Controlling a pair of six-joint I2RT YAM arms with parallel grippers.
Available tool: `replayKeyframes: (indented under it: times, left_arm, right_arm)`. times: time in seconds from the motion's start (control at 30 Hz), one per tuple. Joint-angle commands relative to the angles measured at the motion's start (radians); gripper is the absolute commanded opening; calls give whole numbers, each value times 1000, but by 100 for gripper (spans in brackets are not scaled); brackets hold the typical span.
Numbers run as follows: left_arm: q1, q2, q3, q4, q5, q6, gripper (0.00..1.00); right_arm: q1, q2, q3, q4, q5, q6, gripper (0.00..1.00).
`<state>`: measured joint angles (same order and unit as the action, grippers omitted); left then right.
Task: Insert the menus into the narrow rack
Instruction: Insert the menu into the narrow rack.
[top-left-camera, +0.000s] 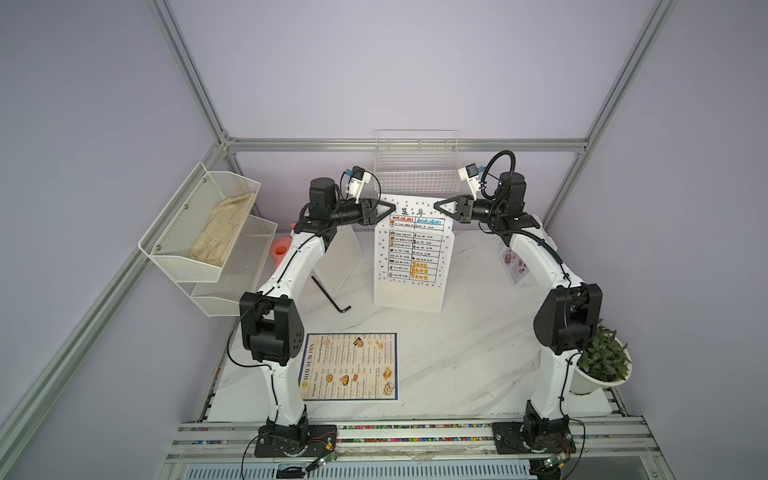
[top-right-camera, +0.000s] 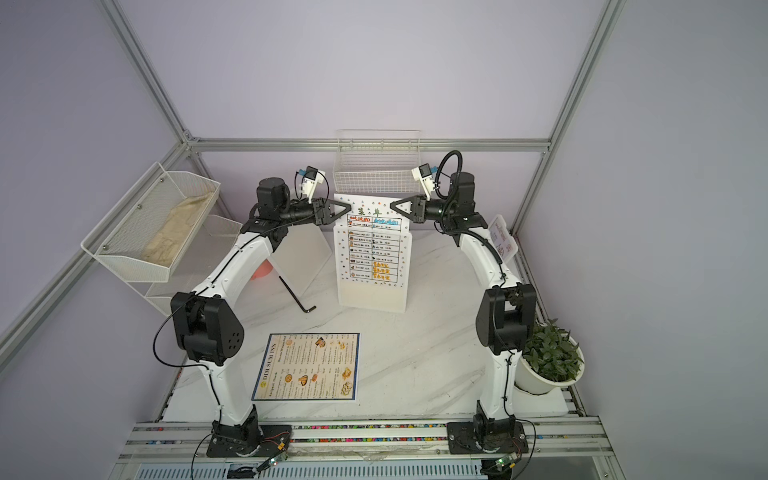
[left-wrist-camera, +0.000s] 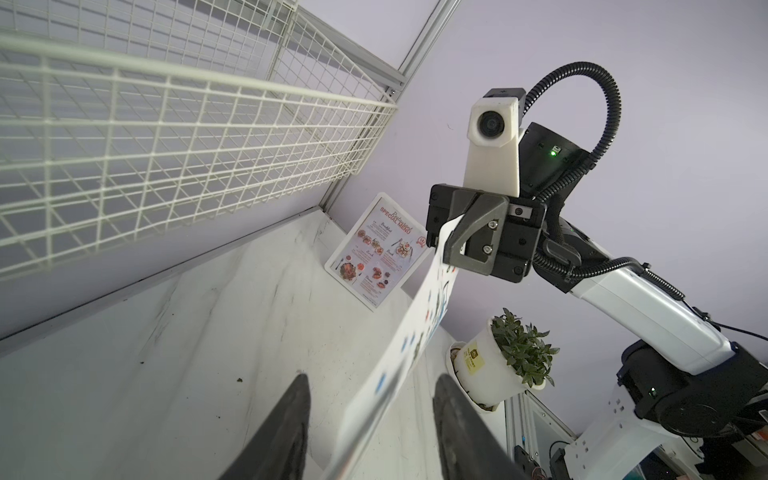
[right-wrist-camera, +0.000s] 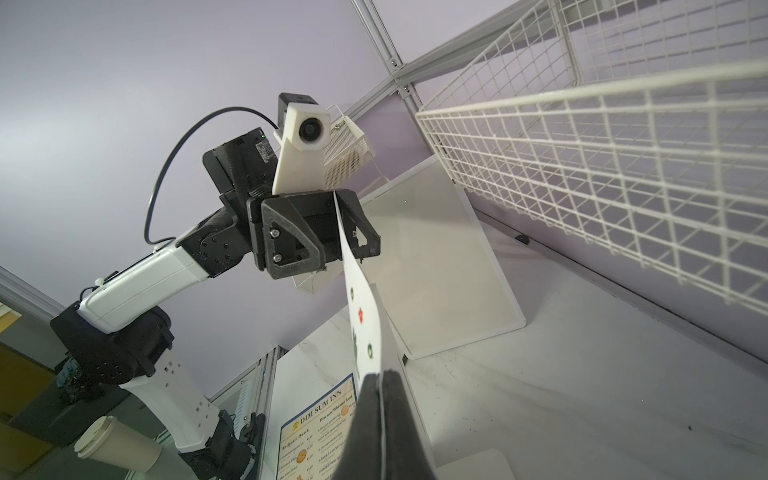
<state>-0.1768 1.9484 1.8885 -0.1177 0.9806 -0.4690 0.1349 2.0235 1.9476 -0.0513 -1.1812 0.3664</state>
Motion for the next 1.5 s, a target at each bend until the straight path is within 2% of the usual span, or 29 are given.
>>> replayKeyframes:
  times: [0.0, 0.37, 0.83, 1.0, 1.2, 1.47]
  left_arm:
    - [4, -64, -35, 48, 4, 15, 48]
    - [4, -75, -62, 63, 4, 13, 51]
    - [4, -89, -90, 64, 4, 21, 50]
    - [3, -85, -97, 64, 6, 23, 51]
    - [4, -81, -93, 64, 5, 23, 53]
    - [5, -83, -89, 55, 5, 29, 52]
  right_arm:
    - [10, -60, -23, 41, -15, 8, 0]
    - [11, -94, -58, 57, 6, -12, 0]
    - [26, -104, -121, 89, 11, -10, 0]
    - [23, -138, -152, 56, 71, -66, 0]
    - [23, -134, -131, 62, 137, -64, 2]
    - [23, -90, -97, 86, 75, -32, 2]
